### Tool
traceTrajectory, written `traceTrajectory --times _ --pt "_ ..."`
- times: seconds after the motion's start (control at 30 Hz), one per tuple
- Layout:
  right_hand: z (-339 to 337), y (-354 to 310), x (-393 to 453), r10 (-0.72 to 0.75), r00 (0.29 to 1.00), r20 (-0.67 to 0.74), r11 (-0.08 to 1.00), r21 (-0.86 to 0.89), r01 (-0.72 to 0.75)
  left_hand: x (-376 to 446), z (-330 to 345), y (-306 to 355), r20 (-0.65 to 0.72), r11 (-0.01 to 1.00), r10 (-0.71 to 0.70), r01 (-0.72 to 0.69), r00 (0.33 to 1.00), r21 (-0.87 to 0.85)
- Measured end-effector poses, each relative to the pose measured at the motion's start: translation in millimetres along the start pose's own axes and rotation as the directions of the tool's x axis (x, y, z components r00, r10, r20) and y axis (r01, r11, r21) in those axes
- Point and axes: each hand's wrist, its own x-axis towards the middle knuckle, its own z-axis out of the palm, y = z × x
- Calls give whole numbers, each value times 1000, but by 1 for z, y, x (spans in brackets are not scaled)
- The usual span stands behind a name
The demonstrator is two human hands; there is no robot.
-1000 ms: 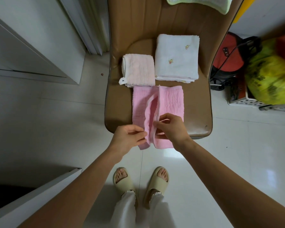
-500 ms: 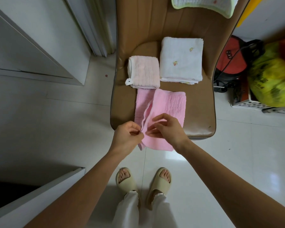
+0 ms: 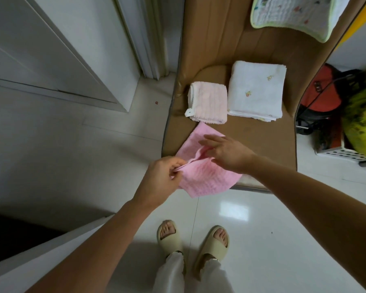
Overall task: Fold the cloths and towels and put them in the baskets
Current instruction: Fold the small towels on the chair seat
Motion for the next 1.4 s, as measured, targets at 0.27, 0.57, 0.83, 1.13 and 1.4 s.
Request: traceTrajectory --times 0.27,0.57,0.83,1.13,1.4 --pt "-28 -13 -10 188 982 -34 965 194 -178 -11 -52 26 -23 994 91 -90 996 56" --pt "-160 -36 -77 370 875 -312 914 289 -284 18 -143 109 -114 951 25 11 993 308" --pt "-235 -46 -140 475 802 -362 878 255 -405 34 -173 186 28 894 110 -111 994 434" --pt "-221 -53 -195 479 871 -108 860 258 -441 16 -142 204 283 886 -97 -48 954 462" --pt "-191 -19 -192 615 758 -218 767 391 -509 30 -96 201 152 868 41 -111 987 484"
